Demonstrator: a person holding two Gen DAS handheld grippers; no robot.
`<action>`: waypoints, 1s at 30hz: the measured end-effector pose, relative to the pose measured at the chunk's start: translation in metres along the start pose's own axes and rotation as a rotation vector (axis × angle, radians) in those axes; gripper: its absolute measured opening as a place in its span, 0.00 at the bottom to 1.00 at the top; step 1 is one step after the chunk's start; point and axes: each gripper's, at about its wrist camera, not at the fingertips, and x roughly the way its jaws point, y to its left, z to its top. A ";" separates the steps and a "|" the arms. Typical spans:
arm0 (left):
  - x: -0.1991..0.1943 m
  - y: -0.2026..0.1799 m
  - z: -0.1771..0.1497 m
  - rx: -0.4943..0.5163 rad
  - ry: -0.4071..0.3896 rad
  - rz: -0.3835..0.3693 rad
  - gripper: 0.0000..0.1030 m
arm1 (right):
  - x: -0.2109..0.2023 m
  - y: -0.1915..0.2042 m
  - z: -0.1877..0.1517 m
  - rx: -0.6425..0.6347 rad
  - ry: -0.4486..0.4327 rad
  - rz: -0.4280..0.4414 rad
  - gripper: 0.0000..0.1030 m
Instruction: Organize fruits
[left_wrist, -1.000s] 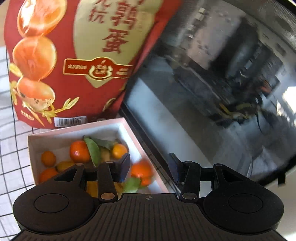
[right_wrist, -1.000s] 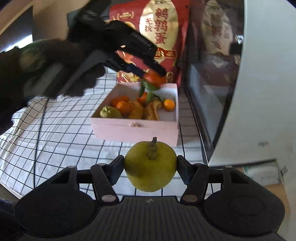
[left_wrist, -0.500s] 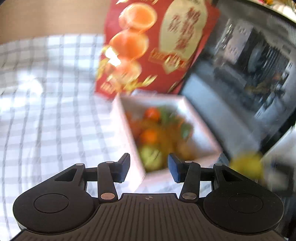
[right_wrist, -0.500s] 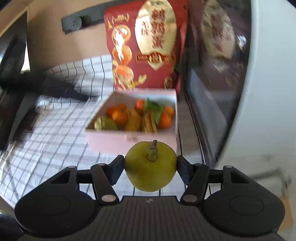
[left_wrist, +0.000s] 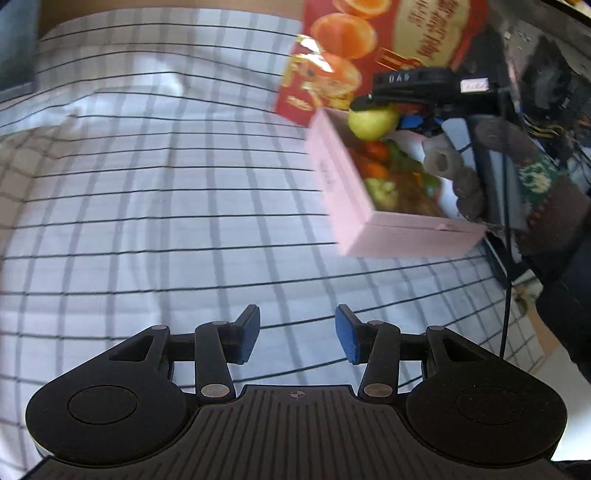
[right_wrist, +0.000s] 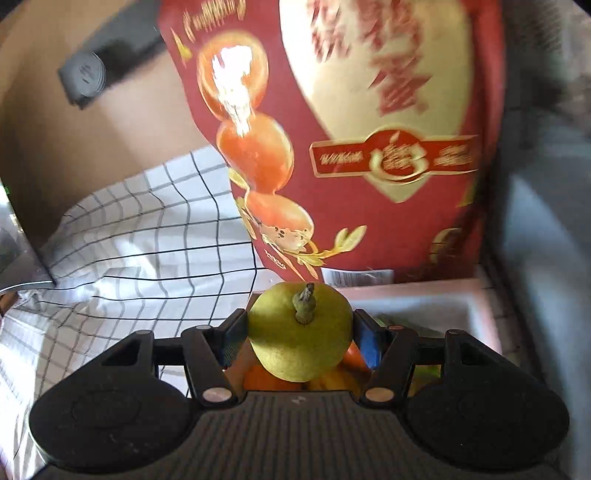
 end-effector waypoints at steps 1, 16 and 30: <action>-0.003 0.006 -0.001 -0.014 -0.004 0.011 0.48 | 0.010 0.001 0.002 0.002 0.015 0.004 0.60; 0.030 0.029 -0.006 0.074 0.090 -0.064 0.48 | -0.020 0.021 -0.020 -0.080 -0.061 -0.094 0.66; 0.059 -0.028 -0.031 0.155 -0.164 0.146 0.50 | -0.134 0.030 -0.168 -0.165 -0.088 -0.267 0.83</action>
